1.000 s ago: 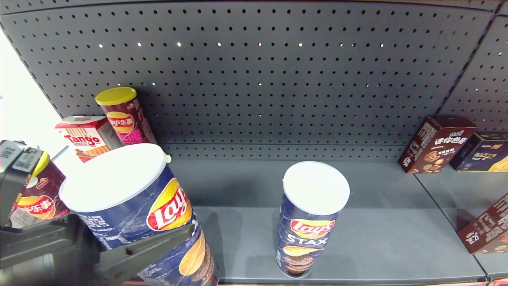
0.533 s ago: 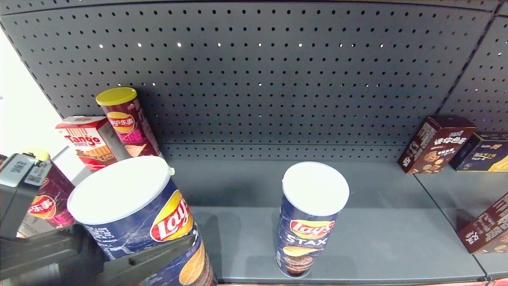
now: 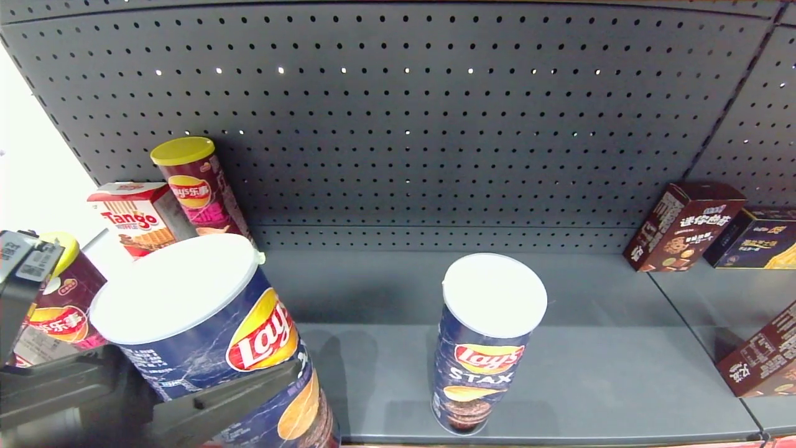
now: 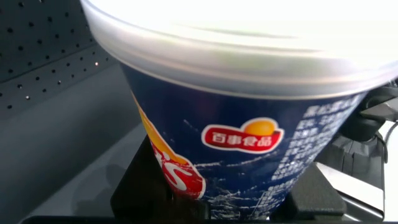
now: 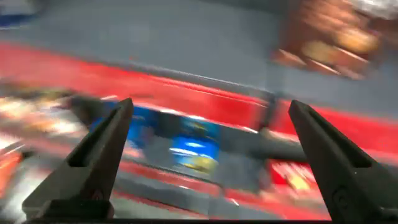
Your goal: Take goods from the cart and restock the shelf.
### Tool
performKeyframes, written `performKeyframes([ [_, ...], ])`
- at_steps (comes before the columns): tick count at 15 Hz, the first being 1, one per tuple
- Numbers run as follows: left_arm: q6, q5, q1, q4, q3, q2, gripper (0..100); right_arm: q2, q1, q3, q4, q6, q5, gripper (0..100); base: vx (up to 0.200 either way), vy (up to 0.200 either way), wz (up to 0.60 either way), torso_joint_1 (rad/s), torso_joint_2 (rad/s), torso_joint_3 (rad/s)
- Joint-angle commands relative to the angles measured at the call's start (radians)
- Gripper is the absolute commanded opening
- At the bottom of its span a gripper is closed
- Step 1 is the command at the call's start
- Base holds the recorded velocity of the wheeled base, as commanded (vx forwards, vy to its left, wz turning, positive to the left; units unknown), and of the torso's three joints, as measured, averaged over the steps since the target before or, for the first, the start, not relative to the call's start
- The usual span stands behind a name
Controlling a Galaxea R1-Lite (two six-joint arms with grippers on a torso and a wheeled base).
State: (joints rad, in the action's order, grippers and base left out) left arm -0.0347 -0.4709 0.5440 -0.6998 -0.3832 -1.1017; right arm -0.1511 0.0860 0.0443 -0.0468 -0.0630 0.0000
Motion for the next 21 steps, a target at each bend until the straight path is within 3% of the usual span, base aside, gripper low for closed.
performKeyframes([
  [1,-0.001,0.0,-0.001,0.0,0.001,0.017,0,0.068,-0.144,-0.003,0.012,0.006,-0.002,100,0.0,0.0,0.0,0.0,0.0,0.0],
  [5,-0.001,-0.002,0.002,-0.001,-0.01,0.017,0,0.07,-0.141,-0.006,0.021,0.0,0.021,100,0.0,0.0,0.0,0.0,0.0,0.0],
  [7,-0.001,-0.002,0.004,-0.001,-0.025,0.017,0,0.114,-0.078,-0.006,0.018,0.017,0.077,100,0.0,0.0,0.0,0.0,0.0,0.0],
  [10,-0.002,-0.002,0.004,0.0,-0.037,0.017,0,0.145,-0.087,-0.044,0.045,0.061,0.002,100,0.0,0.0,0.0,0.0,0.0,0.0],
  [18,0.001,0.001,0.002,0.011,-0.085,-0.027,0,0.145,-0.086,-0.044,0.045,0.063,0.005,100,0.0,0.0,0.0,0.0,0.0,0.0],
  [20,0.001,0.0,-0.044,0.009,-0.109,-0.069,0,0.145,-0.086,-0.044,0.045,0.063,0.005,100,0.0,0.0,0.0,0.0,0.0,0.0],
  [21,0.002,-0.002,-0.019,0.009,-0.115,-0.078,0,0.145,-0.086,-0.043,0.045,0.063,0.005,100,0.0,0.0,0.0,0.0,0.0,0.0],
])
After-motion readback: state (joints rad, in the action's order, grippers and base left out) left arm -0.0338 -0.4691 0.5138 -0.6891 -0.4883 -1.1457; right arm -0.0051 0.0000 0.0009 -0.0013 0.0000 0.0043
